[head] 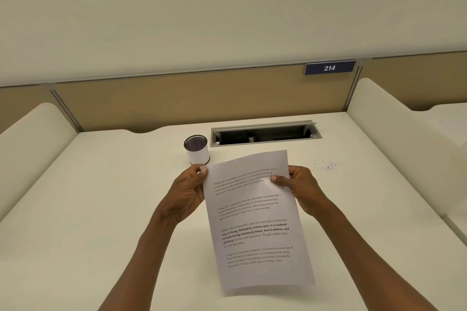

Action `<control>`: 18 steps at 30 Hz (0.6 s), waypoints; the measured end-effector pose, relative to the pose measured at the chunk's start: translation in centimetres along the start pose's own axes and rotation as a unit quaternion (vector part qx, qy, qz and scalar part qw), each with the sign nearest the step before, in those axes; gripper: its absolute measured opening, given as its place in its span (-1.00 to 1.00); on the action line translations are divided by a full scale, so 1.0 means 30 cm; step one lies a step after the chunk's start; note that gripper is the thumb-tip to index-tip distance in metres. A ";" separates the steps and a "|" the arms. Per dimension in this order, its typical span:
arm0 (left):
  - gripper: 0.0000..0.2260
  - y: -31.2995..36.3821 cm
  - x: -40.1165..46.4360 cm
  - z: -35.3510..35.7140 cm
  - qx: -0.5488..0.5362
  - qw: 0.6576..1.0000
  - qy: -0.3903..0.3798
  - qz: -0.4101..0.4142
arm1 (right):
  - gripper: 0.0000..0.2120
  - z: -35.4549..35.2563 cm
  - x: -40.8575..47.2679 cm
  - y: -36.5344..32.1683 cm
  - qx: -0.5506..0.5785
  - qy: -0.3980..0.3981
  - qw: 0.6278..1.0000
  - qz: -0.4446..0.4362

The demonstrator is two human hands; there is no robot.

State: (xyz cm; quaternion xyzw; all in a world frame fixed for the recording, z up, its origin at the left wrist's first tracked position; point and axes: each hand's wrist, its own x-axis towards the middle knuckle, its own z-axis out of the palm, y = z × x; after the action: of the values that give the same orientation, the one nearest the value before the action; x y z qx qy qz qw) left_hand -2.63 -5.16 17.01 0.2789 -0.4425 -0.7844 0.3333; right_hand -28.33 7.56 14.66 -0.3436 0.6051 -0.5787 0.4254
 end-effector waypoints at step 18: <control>-0.84 0.015 0.032 -0.019 -0.008 0.999 -0.030 -0.019 | -0.81 0.010 0.024 -0.006 0.027 0.012 1.000 0.002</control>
State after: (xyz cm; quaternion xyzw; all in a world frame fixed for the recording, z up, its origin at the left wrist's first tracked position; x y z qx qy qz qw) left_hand -2.68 -6.37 17.01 0.2609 -0.4406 -0.8020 0.3075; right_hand -28.37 6.76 14.77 -0.3241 0.5952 -0.5977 0.4284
